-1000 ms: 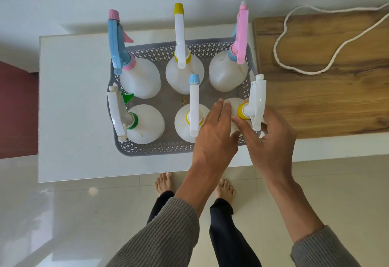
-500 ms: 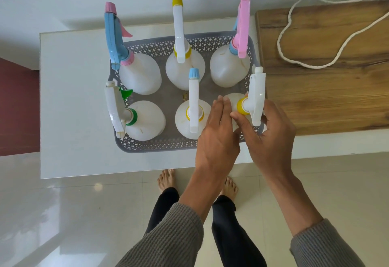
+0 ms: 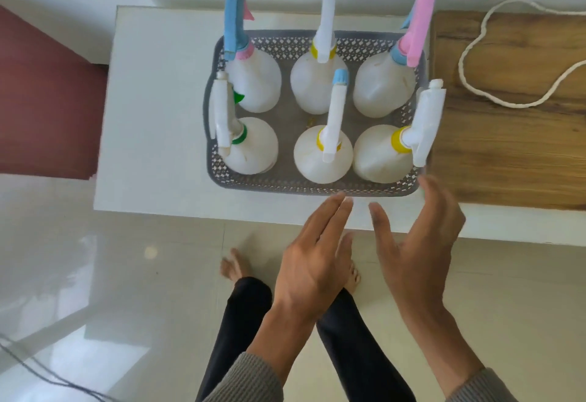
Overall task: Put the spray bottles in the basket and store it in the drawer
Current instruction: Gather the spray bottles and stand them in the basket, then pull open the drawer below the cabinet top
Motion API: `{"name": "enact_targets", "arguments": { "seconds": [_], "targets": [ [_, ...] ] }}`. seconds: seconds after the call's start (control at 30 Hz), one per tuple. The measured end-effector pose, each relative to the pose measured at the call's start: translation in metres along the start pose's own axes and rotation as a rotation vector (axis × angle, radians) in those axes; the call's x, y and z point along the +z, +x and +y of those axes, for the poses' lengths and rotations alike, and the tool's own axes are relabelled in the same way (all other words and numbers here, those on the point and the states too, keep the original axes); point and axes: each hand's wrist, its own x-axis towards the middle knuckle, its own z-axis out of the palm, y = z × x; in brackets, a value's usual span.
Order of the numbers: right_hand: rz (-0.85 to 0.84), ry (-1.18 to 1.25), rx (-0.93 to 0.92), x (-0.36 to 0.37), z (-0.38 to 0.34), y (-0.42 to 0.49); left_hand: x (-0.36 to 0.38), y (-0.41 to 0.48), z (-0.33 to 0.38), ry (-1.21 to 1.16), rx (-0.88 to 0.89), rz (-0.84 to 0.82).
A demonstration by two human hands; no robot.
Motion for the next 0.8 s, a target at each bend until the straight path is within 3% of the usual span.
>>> {"name": "enact_targets", "arguments": {
  "seconds": [0.23, 0.4, 0.53, 0.67, 0.8],
  "targets": [
    [-0.153, -0.208, -0.083, 0.038, -0.005, -0.066, -0.051, -0.059, -0.071, -0.049, -0.200, 0.167],
    [-0.251, -0.216, -0.109, 0.072, -0.027, -0.099, -0.113, -0.074, -0.160, -0.064, -0.642, 0.430],
    [-0.281, -0.230, -0.123, 0.093, -0.043, -0.114, -0.156, -0.072, -0.228, -0.362, -0.897, 0.560],
    [-0.282, -0.213, -0.115, 0.108, -0.057, -0.123, -0.177, -0.063, -0.270, -0.571, -0.971, 0.544],
    [-0.278, -0.201, -0.077, 0.114, -0.062, -0.128, -0.183, -0.060, -0.296, -0.667, -1.076, 0.390]
  ]
}}
